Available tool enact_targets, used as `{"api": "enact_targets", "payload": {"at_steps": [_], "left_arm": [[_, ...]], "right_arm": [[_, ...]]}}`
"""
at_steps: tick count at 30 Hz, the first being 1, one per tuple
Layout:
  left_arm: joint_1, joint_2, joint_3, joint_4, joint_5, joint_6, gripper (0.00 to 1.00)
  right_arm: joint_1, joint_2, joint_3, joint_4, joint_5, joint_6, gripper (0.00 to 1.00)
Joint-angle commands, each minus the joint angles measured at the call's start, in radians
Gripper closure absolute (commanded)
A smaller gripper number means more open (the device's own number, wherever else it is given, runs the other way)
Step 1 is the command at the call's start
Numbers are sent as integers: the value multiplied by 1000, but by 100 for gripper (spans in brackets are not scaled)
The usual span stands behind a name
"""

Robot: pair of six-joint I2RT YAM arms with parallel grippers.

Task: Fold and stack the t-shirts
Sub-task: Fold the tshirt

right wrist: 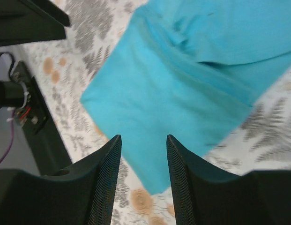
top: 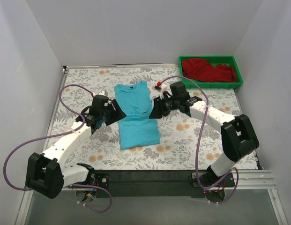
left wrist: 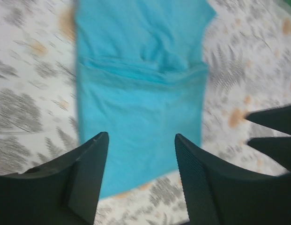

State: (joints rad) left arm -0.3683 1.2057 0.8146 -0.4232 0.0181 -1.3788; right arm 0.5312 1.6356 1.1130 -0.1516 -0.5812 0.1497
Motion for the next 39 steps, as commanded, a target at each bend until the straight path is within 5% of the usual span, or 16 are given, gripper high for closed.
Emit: {"api": "enact_targets", "payload": {"at_steps": [1,7,14,32,39], "left_arm": [[-82,-26,-73,-72,201,-83,50],[-143,-17,-186,-37,218,-140,79],[-32,28,-294,-71,207,-163,93],[22,3,-345,-111,164,-183,94],[20,14,-351,-106,151,-189,97]], "right_arm": [[87,-16,-88,61,-106,73,57],[203,53,-124,104,-172,68,60],[234,127,-119,104,-215,42,63],[326,352,65,84,-348,68,66],[285,421,-11,49,-362,-2,80]]}}
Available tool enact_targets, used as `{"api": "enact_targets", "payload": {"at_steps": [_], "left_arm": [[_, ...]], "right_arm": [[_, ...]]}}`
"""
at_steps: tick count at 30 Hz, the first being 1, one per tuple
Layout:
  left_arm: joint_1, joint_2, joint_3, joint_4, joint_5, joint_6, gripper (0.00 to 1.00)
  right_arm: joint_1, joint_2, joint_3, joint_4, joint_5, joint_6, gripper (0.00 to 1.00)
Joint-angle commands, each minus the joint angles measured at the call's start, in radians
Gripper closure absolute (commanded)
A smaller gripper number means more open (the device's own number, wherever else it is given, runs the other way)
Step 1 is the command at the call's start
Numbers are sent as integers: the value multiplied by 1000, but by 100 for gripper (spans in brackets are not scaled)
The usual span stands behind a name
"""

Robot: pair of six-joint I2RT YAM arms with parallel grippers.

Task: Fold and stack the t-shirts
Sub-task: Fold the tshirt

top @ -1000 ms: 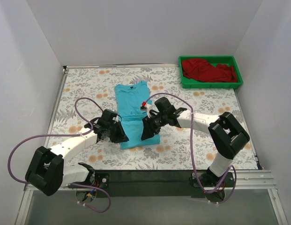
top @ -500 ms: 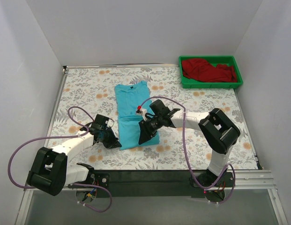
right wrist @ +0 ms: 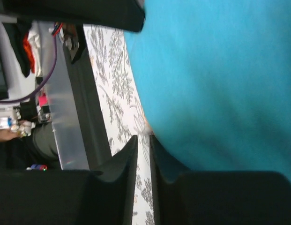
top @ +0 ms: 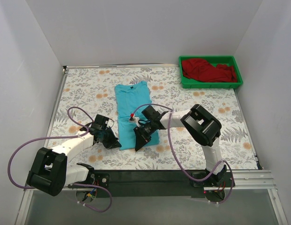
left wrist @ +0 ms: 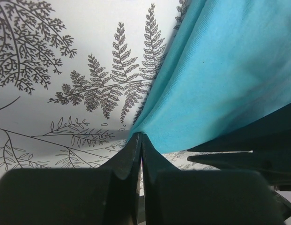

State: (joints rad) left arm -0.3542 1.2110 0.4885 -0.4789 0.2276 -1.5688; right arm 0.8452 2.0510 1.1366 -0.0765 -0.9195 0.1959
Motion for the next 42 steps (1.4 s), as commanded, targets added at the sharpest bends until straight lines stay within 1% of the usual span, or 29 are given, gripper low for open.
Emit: {"api": "enact_targets", "payload": {"at_steps": [1,2,3,7,12,18,21,22,25,30,31,32,35,36,37,39,40,42], "left_arm": [[6,7,-25,-50,-60,0,98],[8,7,-25,-52,-62,0,98],[8,7,-25,-50,-63,-2,98],[6,7,-27,-55,-63,-2,100],[6,10,-25,-55,-63,-4,100],[6,-8,-19,-66,-71,-5,100],[6,-48,7,-81,-82,-4,98],[6,-60,18,-89,-94,-2,98],[8,-94,85,-92,-102,7,91],[11,-71,226,-53,-123,39,84],[14,-58,264,-23,-126,52,83],[17,-41,281,-4,-129,73,83],[34,77,337,74,-128,105,83],[44,109,346,97,-108,124,84],[52,177,367,140,-100,128,84],[69,238,386,175,-96,142,85],[75,301,398,200,-96,145,85],[87,358,424,220,-94,150,85]], "right_arm": [[-40,-3,-47,-29,-28,-67,83],[-63,-11,-78,-34,-38,-75,87],[-76,-20,-92,-34,-39,-81,88],[-158,-78,-150,-65,-42,-125,89],[-257,-104,-227,-92,-41,-170,90],[-400,-138,-327,-123,-12,-154,94],[-432,-224,-347,-153,39,-150,94],[-433,-274,-328,-164,54,-148,94],[-433,-336,-278,-177,53,-130,94],[-429,-325,-80,-169,27,-75,94],[-426,-296,-49,-163,25,-67,94],[-423,-273,18,-158,13,-56,94],[-408,-175,112,-131,10,-41,93],[-405,-151,168,-118,10,-24,93],[-405,-103,193,-106,8,-15,93],[-402,-30,259,-65,8,17,93],[-402,-5,278,-51,10,28,93],[-402,44,311,-19,21,42,93]]}}
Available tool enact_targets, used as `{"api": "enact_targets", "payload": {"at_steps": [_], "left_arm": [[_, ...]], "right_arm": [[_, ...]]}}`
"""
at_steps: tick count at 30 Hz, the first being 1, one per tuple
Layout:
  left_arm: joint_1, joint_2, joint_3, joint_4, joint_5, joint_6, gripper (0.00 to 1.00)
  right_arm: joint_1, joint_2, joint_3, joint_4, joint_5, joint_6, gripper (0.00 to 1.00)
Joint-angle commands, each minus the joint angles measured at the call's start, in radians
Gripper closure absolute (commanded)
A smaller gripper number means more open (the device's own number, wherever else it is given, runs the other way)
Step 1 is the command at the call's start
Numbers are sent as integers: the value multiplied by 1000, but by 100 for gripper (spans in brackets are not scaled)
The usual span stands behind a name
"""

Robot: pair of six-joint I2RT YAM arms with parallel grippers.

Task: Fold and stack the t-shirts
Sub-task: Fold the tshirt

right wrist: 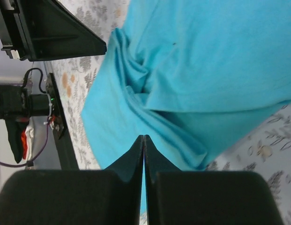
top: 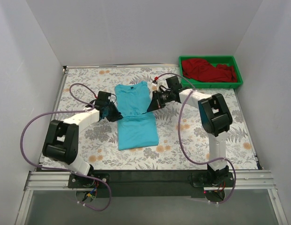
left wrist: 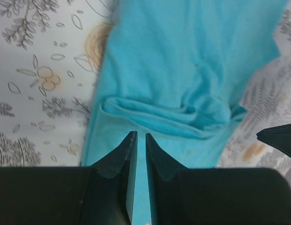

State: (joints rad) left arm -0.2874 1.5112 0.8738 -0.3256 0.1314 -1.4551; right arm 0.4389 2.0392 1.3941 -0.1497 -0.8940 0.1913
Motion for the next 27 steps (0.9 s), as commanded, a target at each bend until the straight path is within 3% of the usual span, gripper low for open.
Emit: {"api": "enact_targets", "payload": {"at_steps": [1,7,14,18,19,23,27], "left_arm": [[33,84,47,82,2,41,85],[71,202,68,97,5,44,86],[88,95,56,31,-48,67,79],[87,-90,36,-27,-119,107,61],[86,-164,25,-62,-118,113,51],[71,-334,-16,-170,-148,116,29],[44,-476,-71,-266,-133,90,23]], "right_arm": [[4,102,78,62,1,56,94],[-6,214,102,79,69,59,94],[-42,126,8,73,164,25,93],[-40,-60,-79,47,250,-18,91],[-39,-94,-93,42,268,-21,89],[-23,-261,-187,-13,401,-58,81],[18,-446,-294,-80,538,-98,63]]}}
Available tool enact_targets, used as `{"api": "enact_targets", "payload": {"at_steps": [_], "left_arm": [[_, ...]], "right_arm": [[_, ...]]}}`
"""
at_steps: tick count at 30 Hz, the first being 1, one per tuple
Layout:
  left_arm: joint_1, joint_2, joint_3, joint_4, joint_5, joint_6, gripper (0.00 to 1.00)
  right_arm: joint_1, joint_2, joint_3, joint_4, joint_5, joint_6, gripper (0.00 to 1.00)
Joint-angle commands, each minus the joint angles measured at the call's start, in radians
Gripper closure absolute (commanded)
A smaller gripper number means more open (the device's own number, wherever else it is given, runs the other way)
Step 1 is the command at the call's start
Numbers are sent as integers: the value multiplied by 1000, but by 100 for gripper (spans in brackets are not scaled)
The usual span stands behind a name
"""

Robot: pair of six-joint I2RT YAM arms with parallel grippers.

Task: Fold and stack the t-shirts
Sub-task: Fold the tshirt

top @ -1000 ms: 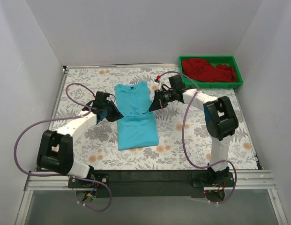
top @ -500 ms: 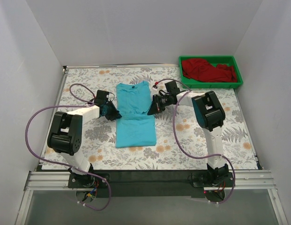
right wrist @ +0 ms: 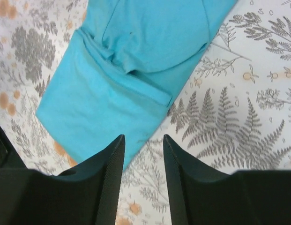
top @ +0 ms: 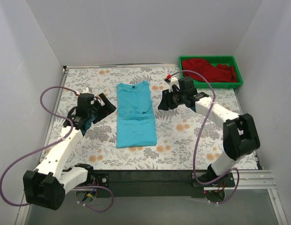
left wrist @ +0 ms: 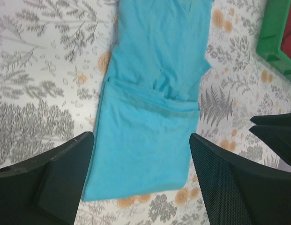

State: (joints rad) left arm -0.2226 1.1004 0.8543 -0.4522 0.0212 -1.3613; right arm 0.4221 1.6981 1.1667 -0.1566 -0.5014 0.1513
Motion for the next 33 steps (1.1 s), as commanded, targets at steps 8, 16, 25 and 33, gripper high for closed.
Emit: {"api": "enact_targets", "payload": {"at_steps": [8,16,25,33], "left_arm": [[-136,-157,-205,-269,13,-119,23],[-244,-41,-273,-227,-6,-188,32],[-300,78,-285,-189,-9,-217,41],[-314,138,-270,-189,-50,-225,44]], "right_arm": [[181,-293,-274,-130,397,-50,46],[285,-356,-380,-136,455,-84,46],[354,-353,-381,-136,477,-125,46],[386,-322,-358,-142,529,26,47]]}}
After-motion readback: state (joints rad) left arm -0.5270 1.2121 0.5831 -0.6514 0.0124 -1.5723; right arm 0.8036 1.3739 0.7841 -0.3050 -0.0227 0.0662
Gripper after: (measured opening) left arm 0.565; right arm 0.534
